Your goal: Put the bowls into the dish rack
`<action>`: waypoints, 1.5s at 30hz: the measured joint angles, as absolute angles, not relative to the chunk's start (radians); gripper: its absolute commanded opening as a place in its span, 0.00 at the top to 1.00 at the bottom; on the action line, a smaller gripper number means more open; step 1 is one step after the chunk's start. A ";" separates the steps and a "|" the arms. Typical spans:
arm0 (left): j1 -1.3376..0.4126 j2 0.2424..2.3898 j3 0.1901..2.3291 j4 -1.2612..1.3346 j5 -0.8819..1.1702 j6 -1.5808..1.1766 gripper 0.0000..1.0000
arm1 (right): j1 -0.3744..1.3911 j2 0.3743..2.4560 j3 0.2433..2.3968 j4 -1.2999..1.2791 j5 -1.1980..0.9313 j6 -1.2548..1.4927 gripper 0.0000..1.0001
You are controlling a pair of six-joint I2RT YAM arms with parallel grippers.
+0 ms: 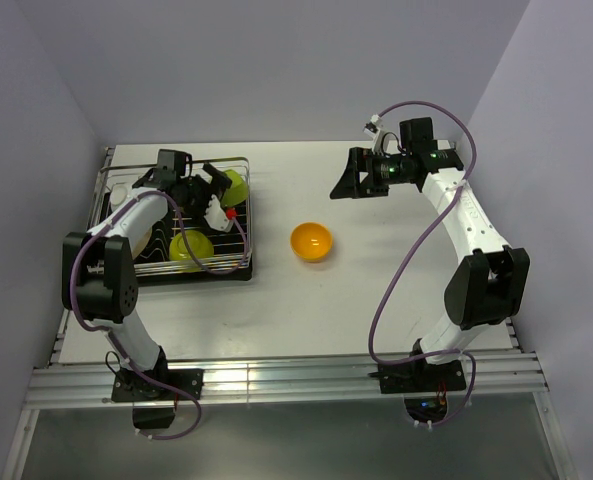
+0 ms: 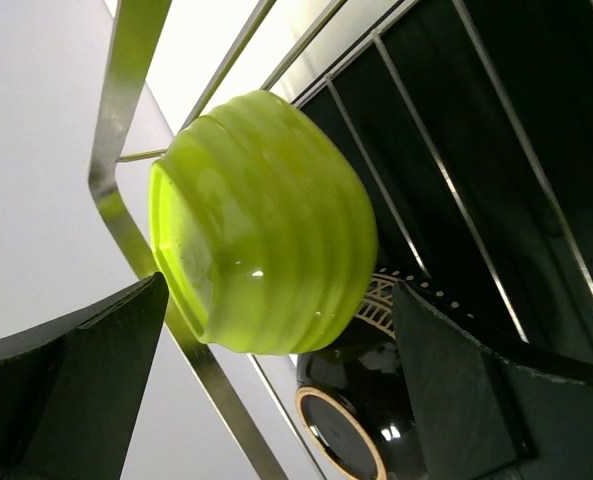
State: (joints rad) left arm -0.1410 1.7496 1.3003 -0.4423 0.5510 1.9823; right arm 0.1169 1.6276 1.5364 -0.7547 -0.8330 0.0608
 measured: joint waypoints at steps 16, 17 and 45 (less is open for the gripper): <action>-0.120 1.722 1.346 -0.523 0.535 1.982 0.00 | 0.117 1.628 1.537 -0.756 -0.833 0.061 0.00; -0.115 1.713 1.346 -0.528 0.535 1.982 0.00 | 0.117 1.628 1.537 -0.756 -0.833 0.061 0.00; -0.083 1.735 1.841 -0.555 0.496 0.587 1.00 | 0.117 1.624 1.538 -0.748 -0.835 0.085 0.04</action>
